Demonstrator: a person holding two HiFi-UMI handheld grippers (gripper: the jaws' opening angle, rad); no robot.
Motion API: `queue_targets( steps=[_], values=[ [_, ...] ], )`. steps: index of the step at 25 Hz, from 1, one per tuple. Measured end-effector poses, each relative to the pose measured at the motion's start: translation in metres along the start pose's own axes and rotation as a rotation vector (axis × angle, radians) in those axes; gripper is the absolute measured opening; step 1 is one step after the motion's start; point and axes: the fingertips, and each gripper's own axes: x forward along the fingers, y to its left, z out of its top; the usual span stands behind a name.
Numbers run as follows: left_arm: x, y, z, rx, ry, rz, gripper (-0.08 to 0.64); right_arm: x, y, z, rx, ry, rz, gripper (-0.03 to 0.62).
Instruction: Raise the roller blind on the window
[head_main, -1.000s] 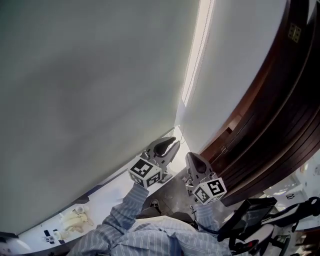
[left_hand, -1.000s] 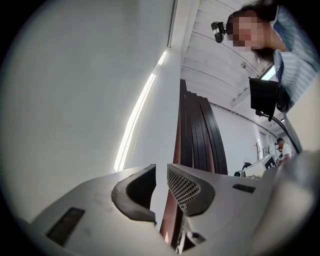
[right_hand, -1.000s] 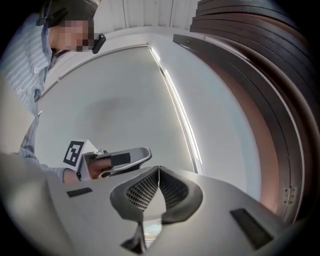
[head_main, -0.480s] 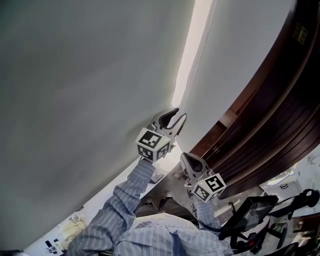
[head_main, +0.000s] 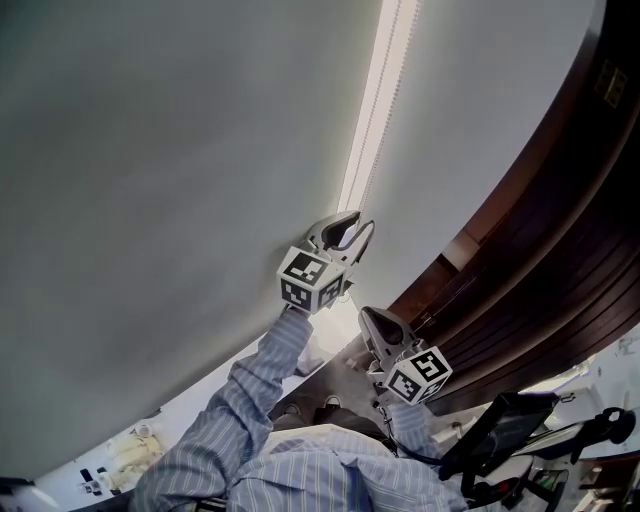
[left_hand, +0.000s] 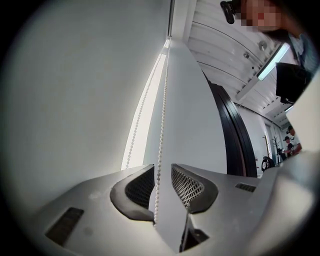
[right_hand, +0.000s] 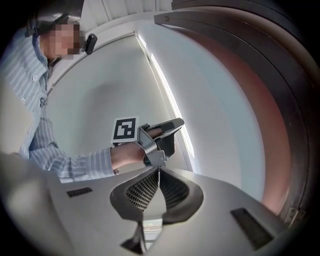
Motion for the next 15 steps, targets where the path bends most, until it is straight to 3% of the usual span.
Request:
queue_targets(
  steps=[2,4,8,12,15],
  values=[
    [-0.002,0.003,-0.002,-0.002,0.008,0.01,0.103,0.001,0.0,0.001,0.013,-0.007,0.014,0.006],
    [-0.006,0.006,-0.006,-0.007,0.023,0.006,0.014,0.003,0.001,0.006,0.001,-0.014,0.025,0.006],
    [-0.014,0.006,-0.018,-0.048,0.05,-0.009,0.006,0.005,0.0,0.027,-0.105,-0.025,0.017,0.006],
    [-0.029,0.003,-0.025,0.011,0.03,0.002,0.005,0.01,0.002,0.065,-0.149,-0.066,0.029,0.006],
    [-0.039,-0.004,-0.024,0.023,0.021,0.001,0.005,0.021,0.007,0.098,-0.265,-0.076,0.043,0.008]
  ],
)
